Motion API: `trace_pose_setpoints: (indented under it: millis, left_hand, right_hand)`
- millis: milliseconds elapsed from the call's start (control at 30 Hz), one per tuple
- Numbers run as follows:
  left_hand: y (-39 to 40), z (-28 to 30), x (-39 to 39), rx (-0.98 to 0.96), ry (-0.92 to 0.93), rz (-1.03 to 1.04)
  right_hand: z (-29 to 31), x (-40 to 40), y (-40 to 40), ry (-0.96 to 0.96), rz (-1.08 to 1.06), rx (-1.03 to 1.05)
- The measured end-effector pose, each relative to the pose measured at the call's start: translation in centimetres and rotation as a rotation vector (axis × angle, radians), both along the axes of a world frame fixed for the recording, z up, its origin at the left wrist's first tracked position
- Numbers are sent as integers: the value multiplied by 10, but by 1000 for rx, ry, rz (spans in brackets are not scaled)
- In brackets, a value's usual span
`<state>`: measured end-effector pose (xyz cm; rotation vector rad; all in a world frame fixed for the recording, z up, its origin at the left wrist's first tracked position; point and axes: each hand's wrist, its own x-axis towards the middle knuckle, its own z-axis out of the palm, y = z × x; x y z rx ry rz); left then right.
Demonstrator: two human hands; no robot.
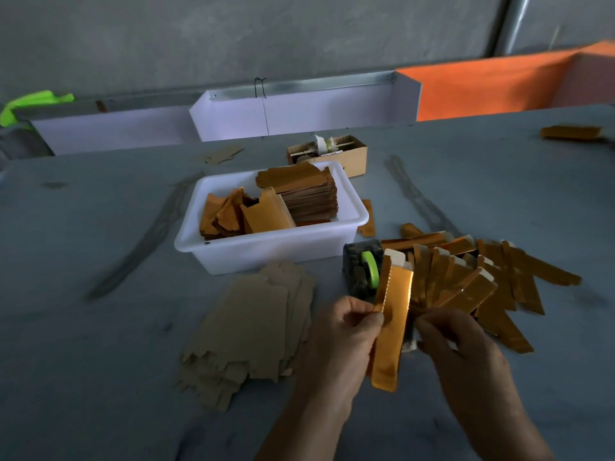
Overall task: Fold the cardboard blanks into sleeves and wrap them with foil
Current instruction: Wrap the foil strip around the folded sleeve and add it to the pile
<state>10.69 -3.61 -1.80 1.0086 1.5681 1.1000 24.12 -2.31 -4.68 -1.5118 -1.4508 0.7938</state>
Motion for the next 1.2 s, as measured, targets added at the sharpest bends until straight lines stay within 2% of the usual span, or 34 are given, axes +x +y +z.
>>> trace_pose_setpoints:
  millis: [67, 133, 267, 367, 600, 800, 1033, 1200]
  left_hand:
    - [-5, 1, 0, 1, -36, 29]
    - [-9, 5, -1, -2, -69, 41]
    - [-18, 14, -2, -24, -109, 22]
    - [-22, 16, -2, -9, -89, 22]
    - [-27, 20, 2, -4, -137, -17]
    - [-28, 22, 2, -28, -207, -54]
    - [-29, 24, -1, -77, -258, -101]
    - [-30, 19, 1, -32, -271, -40]
  right_hand:
    - [14, 7, -3, 218, 34, -87]
    - [29, 13, -7, 321, 137, -129]
    - [49, 16, -11, 223, 404, -113]
    - [56, 11, -12, 140, 486, -50]
    - [62, 6, -18, -154, 424, 111]
    - [62, 6, -18, -138, 351, 98]
    - [58, 1, -19, -211, 321, 116]
    - [59, -3, -18, -266, 295, 105]
